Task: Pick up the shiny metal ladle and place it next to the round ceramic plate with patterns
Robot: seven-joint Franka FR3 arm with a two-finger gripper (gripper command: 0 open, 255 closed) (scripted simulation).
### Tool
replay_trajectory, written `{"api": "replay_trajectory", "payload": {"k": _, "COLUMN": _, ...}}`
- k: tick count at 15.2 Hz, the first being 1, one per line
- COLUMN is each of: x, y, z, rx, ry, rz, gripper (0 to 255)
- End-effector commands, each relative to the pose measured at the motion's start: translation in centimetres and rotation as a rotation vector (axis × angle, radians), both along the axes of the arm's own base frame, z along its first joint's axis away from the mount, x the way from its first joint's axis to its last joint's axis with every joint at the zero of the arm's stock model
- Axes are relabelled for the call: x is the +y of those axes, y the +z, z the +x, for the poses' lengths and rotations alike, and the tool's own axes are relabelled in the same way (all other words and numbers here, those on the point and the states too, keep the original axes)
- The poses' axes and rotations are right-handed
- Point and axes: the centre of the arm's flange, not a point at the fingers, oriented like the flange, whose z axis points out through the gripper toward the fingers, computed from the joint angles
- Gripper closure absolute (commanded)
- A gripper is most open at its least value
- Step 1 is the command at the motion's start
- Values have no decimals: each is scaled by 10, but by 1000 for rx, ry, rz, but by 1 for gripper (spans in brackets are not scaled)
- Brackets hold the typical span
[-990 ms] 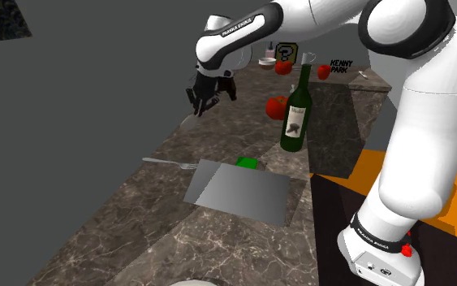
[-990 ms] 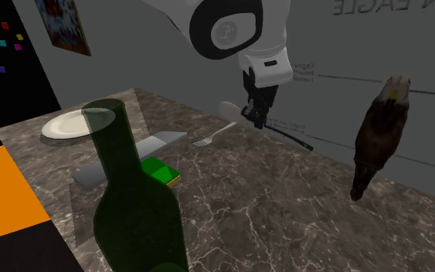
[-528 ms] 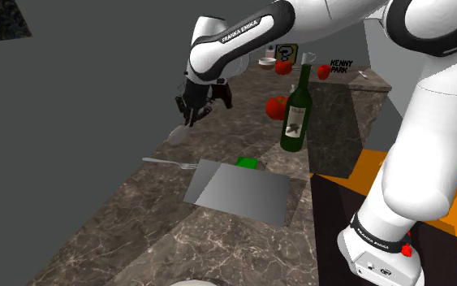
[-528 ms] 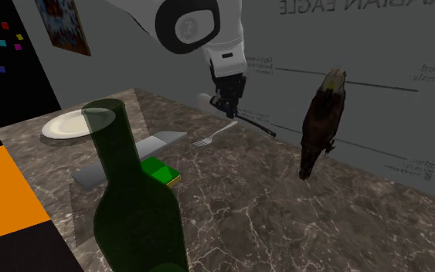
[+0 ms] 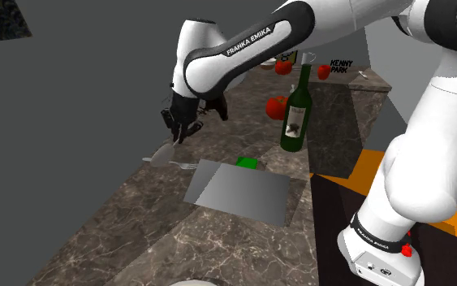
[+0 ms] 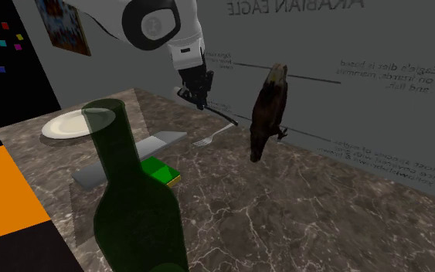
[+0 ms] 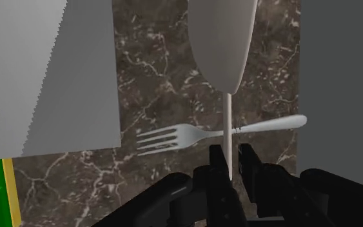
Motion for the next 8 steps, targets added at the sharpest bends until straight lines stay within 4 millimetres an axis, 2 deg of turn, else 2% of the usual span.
{"api": "replay_trajectory", "payload": {"k": 1, "x": 24, "y": 1, "z": -14, "rx": -2, "ry": -2, "rz": 0, "gripper": 255}}
{"api": "replay_trajectory", "payload": {"k": 8, "x": 106, "y": 2, "z": -58, "rx": -2, "ry": -2, "rz": 0, "gripper": 255}}
